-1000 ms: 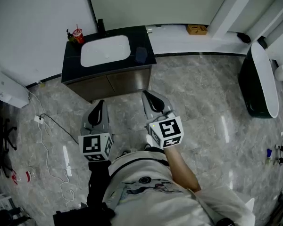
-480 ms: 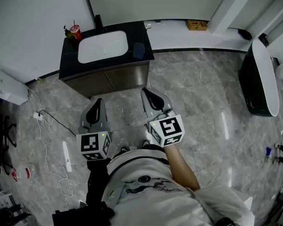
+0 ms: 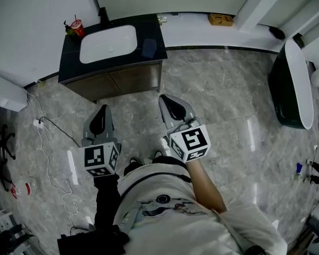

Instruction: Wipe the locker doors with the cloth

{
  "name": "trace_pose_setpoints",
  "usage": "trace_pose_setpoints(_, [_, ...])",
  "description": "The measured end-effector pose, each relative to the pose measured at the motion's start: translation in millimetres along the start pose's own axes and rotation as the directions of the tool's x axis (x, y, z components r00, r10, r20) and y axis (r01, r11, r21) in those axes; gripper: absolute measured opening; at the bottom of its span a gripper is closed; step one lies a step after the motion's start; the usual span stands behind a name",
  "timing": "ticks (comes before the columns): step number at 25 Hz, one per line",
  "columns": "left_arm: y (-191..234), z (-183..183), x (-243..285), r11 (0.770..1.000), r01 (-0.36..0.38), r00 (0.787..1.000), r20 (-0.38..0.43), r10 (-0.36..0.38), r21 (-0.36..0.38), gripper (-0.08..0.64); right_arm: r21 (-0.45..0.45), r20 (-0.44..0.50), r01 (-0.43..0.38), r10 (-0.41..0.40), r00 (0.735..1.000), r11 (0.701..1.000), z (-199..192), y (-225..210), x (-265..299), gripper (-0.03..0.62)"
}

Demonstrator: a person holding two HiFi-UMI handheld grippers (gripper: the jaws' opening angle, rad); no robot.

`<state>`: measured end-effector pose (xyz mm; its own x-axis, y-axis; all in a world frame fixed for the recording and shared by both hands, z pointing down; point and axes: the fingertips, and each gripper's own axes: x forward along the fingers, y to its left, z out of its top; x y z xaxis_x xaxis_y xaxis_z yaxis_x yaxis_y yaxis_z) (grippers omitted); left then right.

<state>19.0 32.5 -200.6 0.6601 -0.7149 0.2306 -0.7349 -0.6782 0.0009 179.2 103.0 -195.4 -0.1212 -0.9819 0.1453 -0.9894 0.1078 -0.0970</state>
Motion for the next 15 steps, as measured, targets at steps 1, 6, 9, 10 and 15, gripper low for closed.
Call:
trace_pose_setpoints(1, [-2.1,-1.0,1.7,1.0,-0.007,1.0,-0.001,0.007,-0.001,0.003,-0.002,-0.004,-0.01,0.01,1.0,1.0,-1.4,-0.9,-0.9,0.005])
trace_pose_setpoints(6, [-5.9,-3.5,9.9,0.999,-0.039,0.999,-0.013,0.039,0.001,0.003,0.006,-0.019,-0.031,0.031,0.999,1.0,-7.3,-12.2,-2.9,0.005])
trace_pose_setpoints(9, [-0.6,-10.0,18.1,0.999,-0.05,0.998,-0.032,0.05,-0.003,0.003,0.026,-0.041,-0.022,0.023,0.999,0.999,-17.4,-22.3,3.7,0.005])
trace_pose_setpoints(10, [2.4,-11.8,21.4,0.999,-0.052,0.998,-0.037,0.052,-0.004,0.003,0.031,-0.05,-0.018,0.02,0.999,0.999,-20.5,-24.9,8.0,0.005])
trace_pose_setpoints(15, [26.4,-18.4,45.9,0.999,-0.048,0.998,-0.05,0.047,-0.02,0.003,0.052,-0.086,0.011,-0.006,0.996,0.999,-33.9,-32.4,36.9,0.005])
